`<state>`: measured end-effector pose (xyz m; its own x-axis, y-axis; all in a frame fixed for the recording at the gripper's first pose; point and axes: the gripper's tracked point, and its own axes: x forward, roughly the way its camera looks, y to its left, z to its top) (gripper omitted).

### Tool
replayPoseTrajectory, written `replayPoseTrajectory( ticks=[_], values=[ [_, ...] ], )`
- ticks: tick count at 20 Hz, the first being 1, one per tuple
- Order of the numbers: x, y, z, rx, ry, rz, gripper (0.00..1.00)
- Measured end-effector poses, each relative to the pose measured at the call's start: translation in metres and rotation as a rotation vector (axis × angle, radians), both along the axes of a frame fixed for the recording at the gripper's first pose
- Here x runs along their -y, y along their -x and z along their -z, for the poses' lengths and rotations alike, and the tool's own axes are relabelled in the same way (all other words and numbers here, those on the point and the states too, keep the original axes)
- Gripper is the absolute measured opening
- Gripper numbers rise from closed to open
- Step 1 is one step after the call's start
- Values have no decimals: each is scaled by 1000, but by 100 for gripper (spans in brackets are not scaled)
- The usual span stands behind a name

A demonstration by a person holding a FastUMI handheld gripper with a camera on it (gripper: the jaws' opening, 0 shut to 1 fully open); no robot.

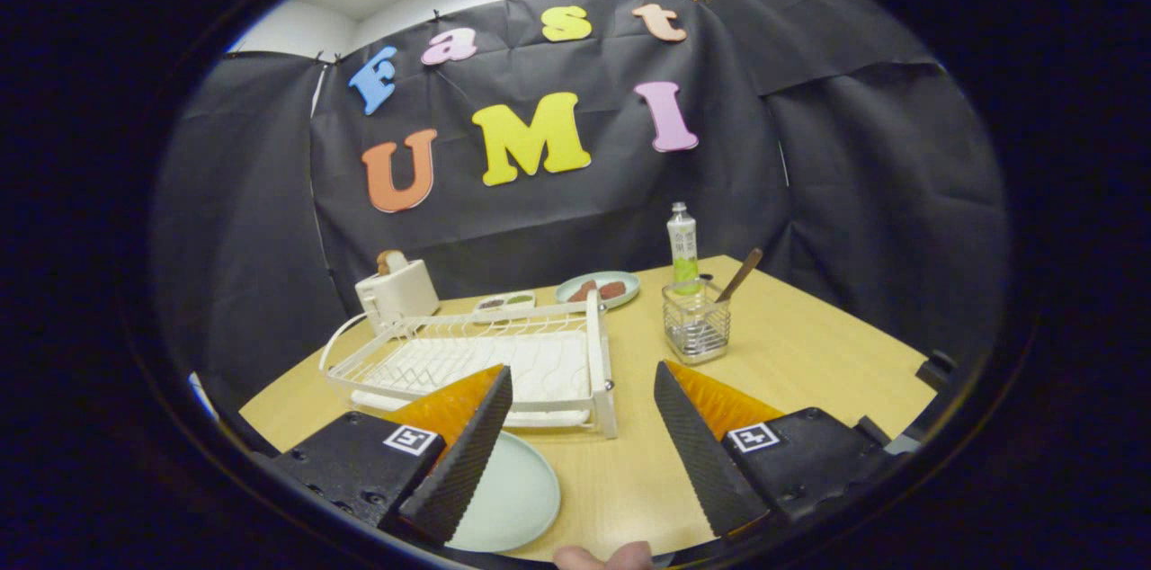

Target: Take the plate from the dish rack, then take the spoon from the basket and place it into the plate.

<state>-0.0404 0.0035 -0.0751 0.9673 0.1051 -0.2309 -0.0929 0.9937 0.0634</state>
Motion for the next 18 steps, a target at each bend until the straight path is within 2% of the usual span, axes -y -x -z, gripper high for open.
replayPoseTrajectory(
  ticks=[4, 10, 18],
  values=[
    [42, -17, -20, 28, -4, 49, 100],
    [107, -71, -30, 23, -8, 123, 100],
    [135, -163, -1, -52, -8, 112, 100]
  ],
)
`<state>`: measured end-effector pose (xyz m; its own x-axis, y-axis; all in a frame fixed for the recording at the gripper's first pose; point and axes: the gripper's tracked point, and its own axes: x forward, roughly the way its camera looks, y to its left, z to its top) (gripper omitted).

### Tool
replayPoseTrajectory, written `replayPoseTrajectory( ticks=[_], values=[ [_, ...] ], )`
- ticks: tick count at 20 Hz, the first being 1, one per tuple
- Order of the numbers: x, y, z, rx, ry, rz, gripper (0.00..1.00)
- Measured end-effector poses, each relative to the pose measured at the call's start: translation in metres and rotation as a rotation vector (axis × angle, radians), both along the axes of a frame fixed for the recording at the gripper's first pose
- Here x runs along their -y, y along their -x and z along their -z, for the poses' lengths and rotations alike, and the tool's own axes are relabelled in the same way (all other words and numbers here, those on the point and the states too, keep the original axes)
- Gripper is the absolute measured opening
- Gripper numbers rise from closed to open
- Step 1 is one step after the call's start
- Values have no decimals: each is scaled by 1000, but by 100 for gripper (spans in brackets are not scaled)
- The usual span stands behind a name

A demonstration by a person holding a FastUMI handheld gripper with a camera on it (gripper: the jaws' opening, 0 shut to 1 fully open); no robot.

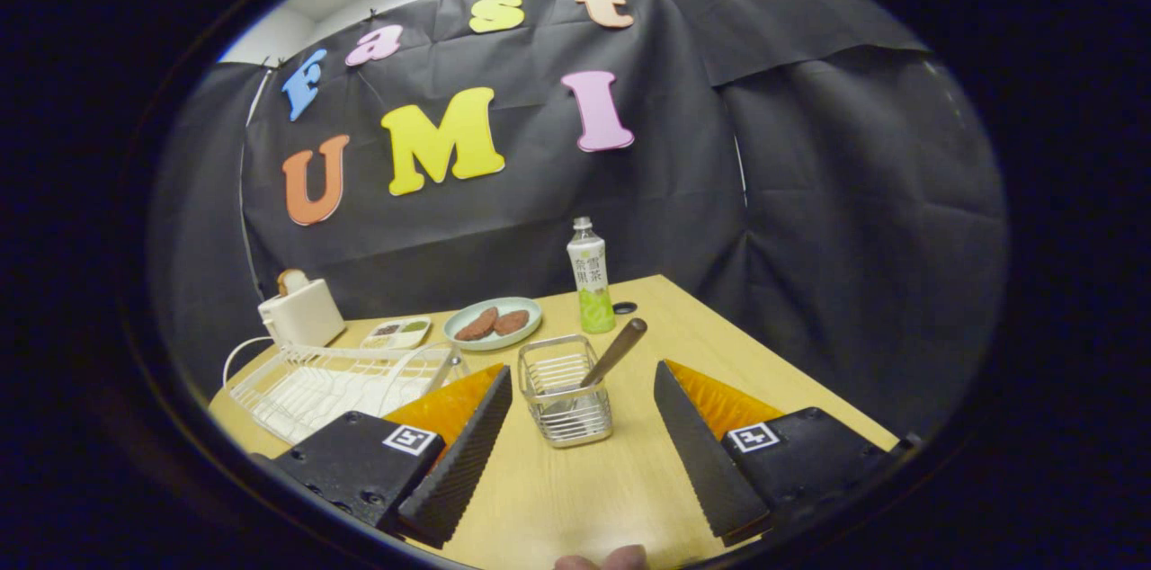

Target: Take the plate from the dish rack, then take the spoon from the basket and place it into the plate.

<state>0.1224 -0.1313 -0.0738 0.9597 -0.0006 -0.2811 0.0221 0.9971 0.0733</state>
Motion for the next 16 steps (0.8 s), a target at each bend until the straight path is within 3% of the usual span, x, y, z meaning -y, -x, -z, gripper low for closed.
replayPoseTrajectory(
  ticks=[6, 10, 15, 16],
  values=[
    [12, -46, 18, -43, -60, 17, 99],
    [19, -55, 12, -21, -93, 38, 74],
    [13, -54, 4, -23, -104, 13, 30],
    [9, -53, 1, -20, -113, 2, 29]
  ],
)
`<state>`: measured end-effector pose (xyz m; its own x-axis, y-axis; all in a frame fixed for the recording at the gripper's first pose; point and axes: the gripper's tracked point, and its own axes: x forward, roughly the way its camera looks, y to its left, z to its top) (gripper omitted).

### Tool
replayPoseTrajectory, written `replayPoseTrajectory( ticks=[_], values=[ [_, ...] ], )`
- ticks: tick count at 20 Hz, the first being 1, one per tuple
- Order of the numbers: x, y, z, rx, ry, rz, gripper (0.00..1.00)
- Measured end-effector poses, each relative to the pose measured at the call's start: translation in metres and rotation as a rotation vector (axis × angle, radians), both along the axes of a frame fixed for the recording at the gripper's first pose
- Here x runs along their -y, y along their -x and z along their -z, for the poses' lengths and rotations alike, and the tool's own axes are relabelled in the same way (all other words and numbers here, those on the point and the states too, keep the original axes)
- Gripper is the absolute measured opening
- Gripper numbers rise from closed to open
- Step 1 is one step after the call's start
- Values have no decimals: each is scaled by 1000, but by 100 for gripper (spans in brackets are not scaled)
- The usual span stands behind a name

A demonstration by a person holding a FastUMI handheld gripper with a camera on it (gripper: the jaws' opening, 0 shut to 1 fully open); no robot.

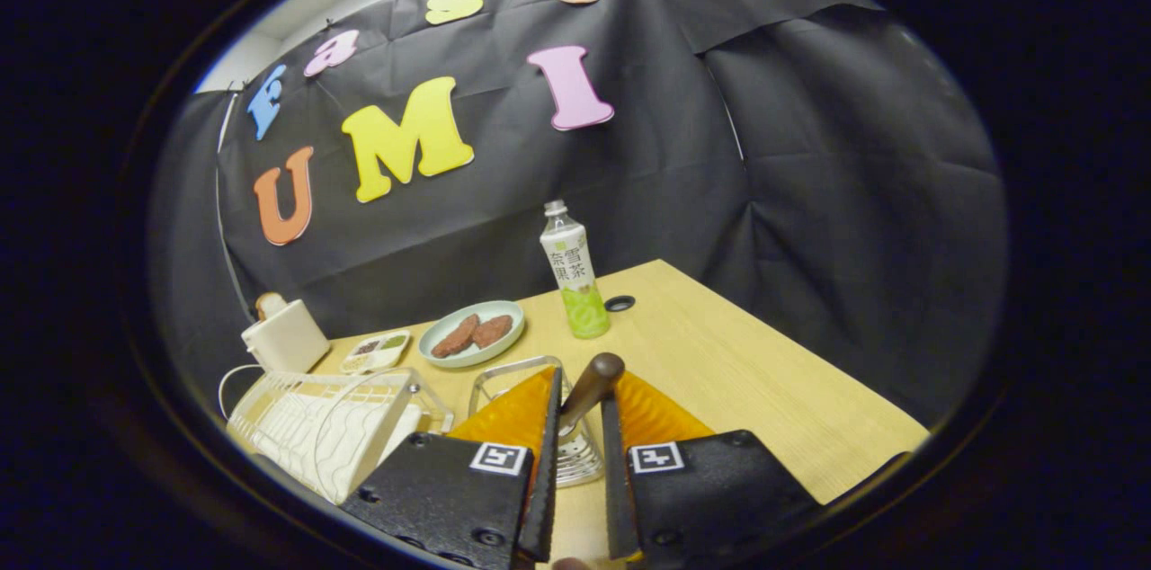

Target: Take the plate from the dish rack, then take the spoon from the basket and place it into the plate.

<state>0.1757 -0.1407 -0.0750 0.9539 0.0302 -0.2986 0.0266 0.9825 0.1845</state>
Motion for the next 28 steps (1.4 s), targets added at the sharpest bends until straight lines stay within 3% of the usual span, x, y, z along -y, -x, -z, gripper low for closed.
replayPoseTrajectory(
  ticks=[5, 13, 21, 28],
  values=[
    [-6, 6, -29, 65, 4, -6, 11],
    [-13, 42, -100, 232, 2, -11, 8],
    [-83, 117, -171, 371, -10, -176, 8],
    [-163, 162, -151, 351, 13, -364, 8]
  ],
)
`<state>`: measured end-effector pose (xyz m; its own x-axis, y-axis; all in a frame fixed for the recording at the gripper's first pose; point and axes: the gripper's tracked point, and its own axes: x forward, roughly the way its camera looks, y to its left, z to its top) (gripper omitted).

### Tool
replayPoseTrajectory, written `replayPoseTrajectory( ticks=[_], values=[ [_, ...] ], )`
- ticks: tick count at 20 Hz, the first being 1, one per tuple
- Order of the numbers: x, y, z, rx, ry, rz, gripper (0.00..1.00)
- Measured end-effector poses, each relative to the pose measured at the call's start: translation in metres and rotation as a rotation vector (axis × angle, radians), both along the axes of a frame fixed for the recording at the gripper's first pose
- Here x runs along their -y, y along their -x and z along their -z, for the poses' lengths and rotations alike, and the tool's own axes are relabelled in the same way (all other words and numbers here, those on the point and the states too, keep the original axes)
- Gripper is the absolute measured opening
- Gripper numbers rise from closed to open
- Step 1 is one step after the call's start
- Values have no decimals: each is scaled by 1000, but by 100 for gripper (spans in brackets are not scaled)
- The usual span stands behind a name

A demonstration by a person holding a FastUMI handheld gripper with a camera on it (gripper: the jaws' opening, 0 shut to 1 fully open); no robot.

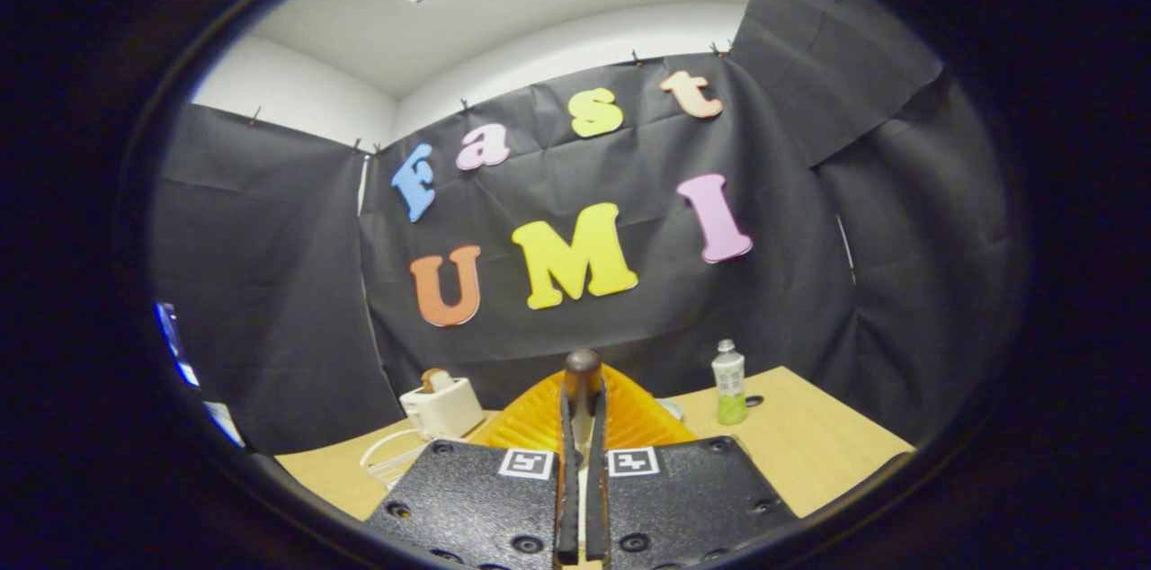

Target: Take the plate from the dish rack, then take the spoon from the basket and place it into the plate.

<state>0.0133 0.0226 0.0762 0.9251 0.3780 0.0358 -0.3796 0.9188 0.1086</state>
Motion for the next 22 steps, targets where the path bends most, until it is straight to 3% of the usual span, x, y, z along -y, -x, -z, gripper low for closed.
replayPoseTrajectory(
  ticks=[5, 10, 17, 20, 22],
  values=[
    [-40, 28, 55, -107, 45, -99, 8],
    [-66, 58, 124, -284, 9, -199, 8],
    [-69, 72, 211, -564, -125, -250, 8],
    [-61, 66, 223, -619, -192, -259, 10],
    [-50, 60, 232, -621, -147, -222, 16]
  ],
)
